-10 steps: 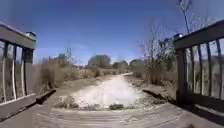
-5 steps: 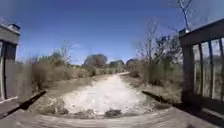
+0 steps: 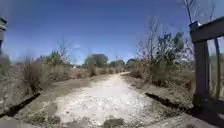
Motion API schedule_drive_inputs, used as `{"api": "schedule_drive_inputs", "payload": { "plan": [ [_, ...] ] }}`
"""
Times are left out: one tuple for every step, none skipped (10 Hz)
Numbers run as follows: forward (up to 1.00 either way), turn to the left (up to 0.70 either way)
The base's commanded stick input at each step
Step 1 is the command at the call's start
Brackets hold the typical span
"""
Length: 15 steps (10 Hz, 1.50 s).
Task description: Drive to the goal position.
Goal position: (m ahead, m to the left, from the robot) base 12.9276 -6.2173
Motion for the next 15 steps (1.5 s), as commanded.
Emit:
{"api": "schedule_drive_inputs", "payload": {
  "plan": [
    [0.50, 0.00],
    [0.50, 0.00],
    [0.50, 0.00],
    [0.50, 0.00],
    [0.50, 0.00],
    [0.50, 0.00],
    [0.50, 0.00],
    [0.50, 0.00],
    [0.50, 0.00],
    [0.50, 0.00],
    [0.50, 0.00],
    [0.50, 0.00],
    [0.50, 0.00],
    [0.50, 0.00],
    [0.00, 0.00]
  ]
}}
